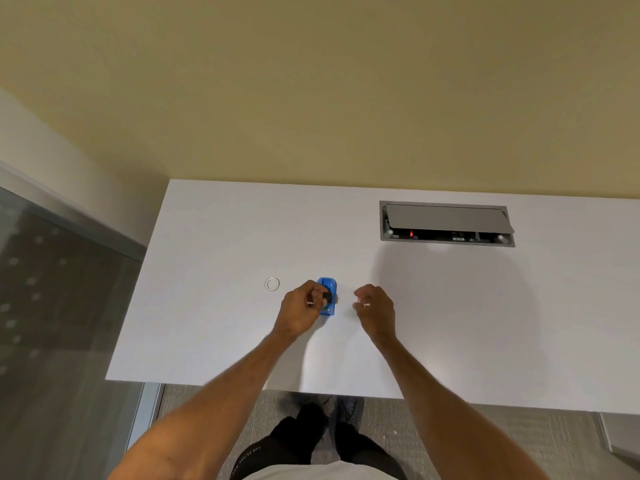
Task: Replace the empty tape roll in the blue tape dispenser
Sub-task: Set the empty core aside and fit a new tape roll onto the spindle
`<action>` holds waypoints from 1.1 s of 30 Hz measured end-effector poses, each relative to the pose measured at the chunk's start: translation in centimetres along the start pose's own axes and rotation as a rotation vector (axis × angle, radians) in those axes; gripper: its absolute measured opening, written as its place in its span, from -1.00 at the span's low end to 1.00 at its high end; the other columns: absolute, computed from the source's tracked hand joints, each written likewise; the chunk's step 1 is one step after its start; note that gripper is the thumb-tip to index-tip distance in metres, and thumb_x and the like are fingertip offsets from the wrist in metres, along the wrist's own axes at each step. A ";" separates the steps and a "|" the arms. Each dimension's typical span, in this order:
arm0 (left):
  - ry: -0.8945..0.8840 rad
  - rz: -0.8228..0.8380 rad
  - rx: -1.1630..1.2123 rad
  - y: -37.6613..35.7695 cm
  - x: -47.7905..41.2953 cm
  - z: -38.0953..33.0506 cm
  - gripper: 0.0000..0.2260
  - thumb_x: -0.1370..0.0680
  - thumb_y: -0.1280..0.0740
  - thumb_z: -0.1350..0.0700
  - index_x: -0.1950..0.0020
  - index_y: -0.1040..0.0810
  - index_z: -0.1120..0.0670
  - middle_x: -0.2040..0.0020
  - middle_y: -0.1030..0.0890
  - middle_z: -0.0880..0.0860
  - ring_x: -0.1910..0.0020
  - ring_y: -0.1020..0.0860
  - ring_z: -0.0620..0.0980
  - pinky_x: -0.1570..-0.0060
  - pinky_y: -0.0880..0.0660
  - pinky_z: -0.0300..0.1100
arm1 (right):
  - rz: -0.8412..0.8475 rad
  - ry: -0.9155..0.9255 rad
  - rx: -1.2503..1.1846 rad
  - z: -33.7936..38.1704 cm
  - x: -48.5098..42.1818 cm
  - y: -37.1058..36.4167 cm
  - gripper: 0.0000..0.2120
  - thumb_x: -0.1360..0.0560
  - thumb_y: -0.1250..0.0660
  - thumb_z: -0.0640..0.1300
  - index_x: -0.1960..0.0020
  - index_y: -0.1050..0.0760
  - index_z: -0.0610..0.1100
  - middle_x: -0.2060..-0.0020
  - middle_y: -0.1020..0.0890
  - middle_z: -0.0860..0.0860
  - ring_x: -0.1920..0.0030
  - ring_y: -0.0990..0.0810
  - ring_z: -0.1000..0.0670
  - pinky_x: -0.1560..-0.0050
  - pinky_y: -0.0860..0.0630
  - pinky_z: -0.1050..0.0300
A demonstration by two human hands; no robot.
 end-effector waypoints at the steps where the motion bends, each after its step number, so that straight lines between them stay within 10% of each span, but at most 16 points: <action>1: 0.005 0.003 0.002 -0.1 0.0 0.1 -0.72 -0.60 -0.33 0.11 0.09 -0.53 -0.33 0.01 -0.75 -0.17 0.00 -0.72 -0.05 -0.09 -0.65 -0.03 | -0.006 -0.040 0.043 -0.6 0.2 0.4 -0.77 -0.47 -0.43 -0.29 -0.05 -0.61 -0.01 -0.01 -0.63 0.04 0.02 -0.65 -0.04 0.12 -0.51 0.17; 14: 0.026 0.039 -0.025 -1.4 -1.5 -1.0 -0.84 -0.63 -0.41 0.08 0.04 -0.52 -0.18 -0.03 -0.73 -0.08 -0.04 -0.71 0.01 -0.15 -0.66 -0.01 | 0.164 -0.060 0.435 -3.1 -1.3 -0.6 -0.33 -0.44 -0.55 0.07 -0.44 -0.31 0.04 -0.26 -0.41 -0.03 -0.19 -0.55 -0.10 0.09 -0.61 0.00; 33: 0.015 0.037 -0.032 -0.4 -2.7 -1.0 -0.84 -0.62 -0.45 0.04 -0.20 -0.66 -0.03 -0.11 -0.73 -0.04 -0.08 -0.71 0.06 -0.16 -0.68 0.09 | 0.111 -0.032 0.473 -2.4 -2.7 -1.7 -0.57 -0.54 -0.48 0.00 -0.30 -0.38 -0.06 -0.21 -0.43 -0.09 -0.08 -0.60 -0.11 0.12 -0.68 0.01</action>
Point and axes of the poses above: each hand's wrist, its own x-axis away from the middle knuckle, its own y-axis out of the back of the hand, z = x × y, the point moved 5 cm from there along -x, towards the middle knuckle
